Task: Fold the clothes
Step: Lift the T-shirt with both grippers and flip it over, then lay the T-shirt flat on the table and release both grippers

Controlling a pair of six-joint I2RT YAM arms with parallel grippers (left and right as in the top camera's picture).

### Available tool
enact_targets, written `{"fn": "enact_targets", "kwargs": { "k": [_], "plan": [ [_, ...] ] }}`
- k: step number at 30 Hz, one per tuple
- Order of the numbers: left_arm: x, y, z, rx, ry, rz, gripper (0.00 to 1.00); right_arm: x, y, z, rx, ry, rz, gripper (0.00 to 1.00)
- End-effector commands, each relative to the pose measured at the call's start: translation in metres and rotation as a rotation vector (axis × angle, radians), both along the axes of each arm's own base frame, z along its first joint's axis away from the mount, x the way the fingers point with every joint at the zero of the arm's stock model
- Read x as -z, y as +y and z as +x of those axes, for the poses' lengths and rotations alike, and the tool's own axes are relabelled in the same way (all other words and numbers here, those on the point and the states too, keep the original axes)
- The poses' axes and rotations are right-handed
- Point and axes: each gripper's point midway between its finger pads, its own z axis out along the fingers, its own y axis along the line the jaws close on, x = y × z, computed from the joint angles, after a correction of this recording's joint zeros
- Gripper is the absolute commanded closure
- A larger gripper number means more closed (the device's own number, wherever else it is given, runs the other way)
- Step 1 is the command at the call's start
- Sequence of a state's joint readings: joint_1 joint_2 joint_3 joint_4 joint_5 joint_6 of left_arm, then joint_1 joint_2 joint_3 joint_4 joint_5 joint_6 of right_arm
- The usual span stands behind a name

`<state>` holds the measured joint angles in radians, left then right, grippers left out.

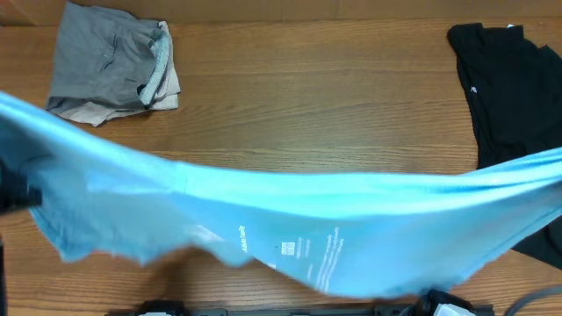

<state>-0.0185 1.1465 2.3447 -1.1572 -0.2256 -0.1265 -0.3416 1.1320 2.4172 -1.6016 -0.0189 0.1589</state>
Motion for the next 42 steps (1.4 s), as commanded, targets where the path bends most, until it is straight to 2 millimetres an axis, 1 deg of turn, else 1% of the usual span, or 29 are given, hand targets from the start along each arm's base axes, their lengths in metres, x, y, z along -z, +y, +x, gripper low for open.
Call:
{"fn": "enact_targets", "kwargs": {
  "k": [1, 2, 4, 6, 7, 8, 11, 12, 14, 16, 17, 18, 20, 21, 22, 23, 24, 25, 26, 27, 30, 33, 35, 37, 40, 42],
  "plan": [
    [0.025, 0.003, 0.057, -0.026, 0.129, 0.021, 0.96, 0.016, -0.007, 0.037, -0.043, 0.101, 0.013, 0.96],
    [0.031, 0.003, 0.067, -0.025, 0.153, 0.022, 0.96, 0.021, -0.008, 0.044, -0.053, 0.122, 0.024, 0.96],
    [0.046, 0.002, 0.09, -0.023, 0.218, 0.024, 0.96, 0.035, -0.011, 0.064, -0.082, 0.19, 0.041, 0.96],
    [0.068, -0.001, 0.12, -0.007, 0.301, 0.025, 0.96, 0.051, -0.014, 0.087, -0.117, 0.259, 0.072, 0.96],
    [0.077, -0.002, 0.13, -0.001, 0.331, 0.024, 0.96, 0.059, -0.014, 0.098, -0.141, 0.292, 0.078, 0.96],
    [0.091, -0.004, 0.146, 0.008, 0.377, 0.024, 0.96, 0.069, -0.015, 0.112, -0.165, 0.331, 0.095, 0.96],
    [0.125, -0.01, 0.185, 0.037, 0.484, 0.021, 0.96, 0.097, -0.02, 0.147, -0.222, 0.428, 0.136, 0.96],
    [0.141, -0.013, 0.201, 0.054, 0.528, 0.017, 0.96, 0.11, -0.022, 0.162, -0.244, 0.468, 0.153, 0.96],
    [0.169, -0.018, 0.226, 0.079, 0.598, 0.009, 0.96, 0.134, -0.026, 0.186, -0.278, 0.533, 0.18, 0.96],
    [0.194, -0.022, 0.248, 0.098, 0.656, 0.003, 0.96, 0.161, -0.03, 0.212, -0.31, 0.601, 0.209, 0.96],
    [0.21, -0.023, 0.262, 0.105, 0.689, -0.002, 0.96, 0.172, -0.031, 0.222, -0.321, 0.628, 0.214, 0.96],
    [0.22, -0.025, 0.27, 0.112, 0.709, -0.004, 0.96, 0.188, -0.032, 0.235, -0.335, 0.663, 0.22, 0.96],
    [0.248, -0.03, 0.293, 0.131, 0.758, -0.01, 0.96, 0.216, -0.03, 0.261, -0.364, 0.714, 0.23, 0.96],
    [0.261, -0.033, 0.303, 0.14, 0.778, -0.011, 0.96, 0.227, -0.029, 0.271, -0.379, 0.732, 0.229, 0.96],
    [0.275, -0.037, 0.314, 0.149, 0.797, -0.011, 0.96, 0.245, -0.027, 0.286, -0.394, 0.756, 0.231, 0.96],
    [0.286, -0.041, 0.323, 0.157, 0.808, -0.008, 0.96, 0.258, -0.026, 0.297, -0.404, 0.77, 0.234, 0.96],
    [0.306, -0.048, 0.34, 0.17, 0.827, -0.002, 0.96, 0.283, -0.023, 0.319, -0.419, 0.79, 0.234, 0.96],
    [0.321, -0.055, 0.352, 0.18, 0.837, 0.002, 0.96, 0.299, -0.021, 0.333, -0.429, 0.797, 0.233, 0.96],
    [0.33, -0.059, 0.36, 0.187, 0.841, 0.005, 0.96, 0.307, -0.02, 0.341, -0.434, 0.798, 0.231, 0.96],
    [0.342, -0.066, 0.37, 0.196, 0.845, 0.009, 0.96, 0.325, -0.018, 0.356, -0.444, 0.801, 0.227, 0.96],
    [0.375, -0.085, 0.394, 0.223, 0.851, 0.022, 0.96, 0.356, -0.014, 0.386, -0.461, 0.788, 0.215, 0.96],
    [0.405, -0.105, 0.414, 0.251, 0.849, 0.034, 0.96, 0.389, -0.006, 0.415, -0.483, 0.765, 0.194, 0.96],
    [0.424, -0.117, 0.426, 0.266, 0.844, 0.042, 0.96, 0.407, -0.001, 0.431, -0.496, 0.747, 0.179, 0.96],
    [0.44, -0.125, 0.435, 0.271, 0.839, 0.044, 0.96, 0.422, 0.005, 0.446, -0.508, 0.725, 0.164, 0.96],
    [0.457, -0.131, 0.444, 0.266, 0.836, 0.05, 0.96, 0.442, 0.009, 0.464, -0.515, 0.693, 0.141, 0.96],
    [0.466, -0.131, 0.447, 0.258, 0.838, 0.034, 0.96, 0.449, 0.011, 0.473, -0.52, 0.67, 0.129, 0.96]
  ]
}}
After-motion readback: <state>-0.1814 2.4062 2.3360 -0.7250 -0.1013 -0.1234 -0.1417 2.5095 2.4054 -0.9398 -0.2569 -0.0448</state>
